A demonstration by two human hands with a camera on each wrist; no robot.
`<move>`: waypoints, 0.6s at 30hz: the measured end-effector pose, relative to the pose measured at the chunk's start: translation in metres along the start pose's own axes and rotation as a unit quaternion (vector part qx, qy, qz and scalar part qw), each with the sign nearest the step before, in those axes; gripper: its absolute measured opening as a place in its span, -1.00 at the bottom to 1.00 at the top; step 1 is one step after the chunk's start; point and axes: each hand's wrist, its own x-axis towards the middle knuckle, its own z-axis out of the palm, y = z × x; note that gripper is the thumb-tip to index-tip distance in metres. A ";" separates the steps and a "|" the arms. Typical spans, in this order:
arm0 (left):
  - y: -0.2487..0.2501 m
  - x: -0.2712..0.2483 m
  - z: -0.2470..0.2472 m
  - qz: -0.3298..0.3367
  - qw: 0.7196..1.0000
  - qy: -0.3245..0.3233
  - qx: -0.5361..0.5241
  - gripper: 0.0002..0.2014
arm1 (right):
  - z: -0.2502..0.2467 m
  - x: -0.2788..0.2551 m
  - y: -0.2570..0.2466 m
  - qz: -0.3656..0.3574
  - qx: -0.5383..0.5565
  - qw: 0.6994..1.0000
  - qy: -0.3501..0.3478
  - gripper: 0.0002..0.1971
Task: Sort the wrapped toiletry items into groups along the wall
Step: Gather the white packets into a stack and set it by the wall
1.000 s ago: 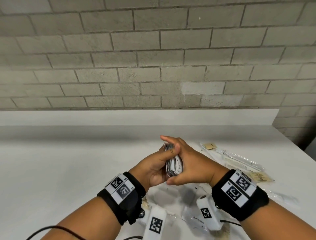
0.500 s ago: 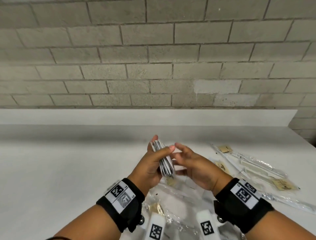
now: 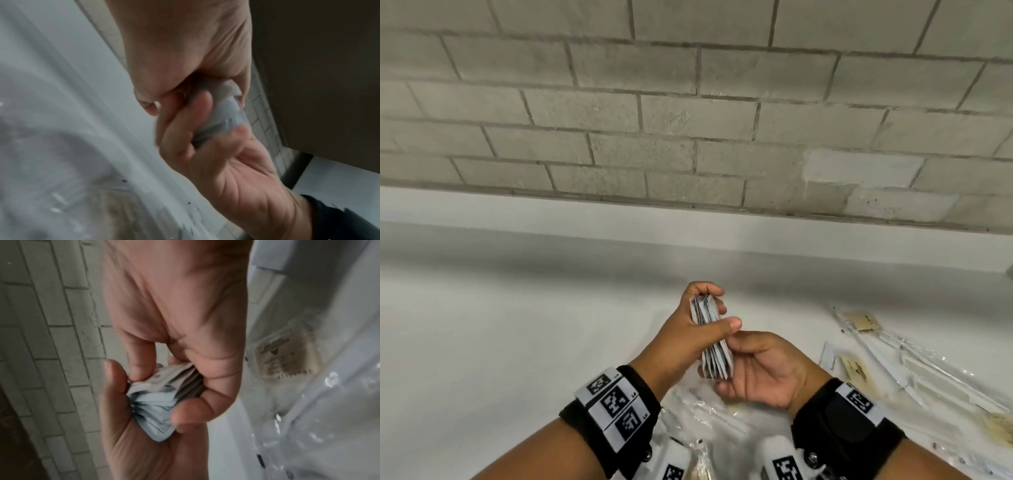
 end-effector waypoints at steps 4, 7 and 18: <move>0.005 0.023 -0.030 -0.030 0.999 -0.030 -0.009 -0.39 | -0.014 0.022 -0.025 -0.015 -0.110 0.991 0.072 -0.48; 0.021 0.051 -0.053 -0.040 0.996 -0.006 0.078 -0.24 | -0.010 0.043 -0.059 -0.063 -0.367 0.911 0.175 -0.52; -0.023 0.111 -0.065 -0.027 0.685 -0.128 0.717 -0.43 | -0.056 0.096 -0.063 -0.114 -0.893 0.403 0.165 -0.60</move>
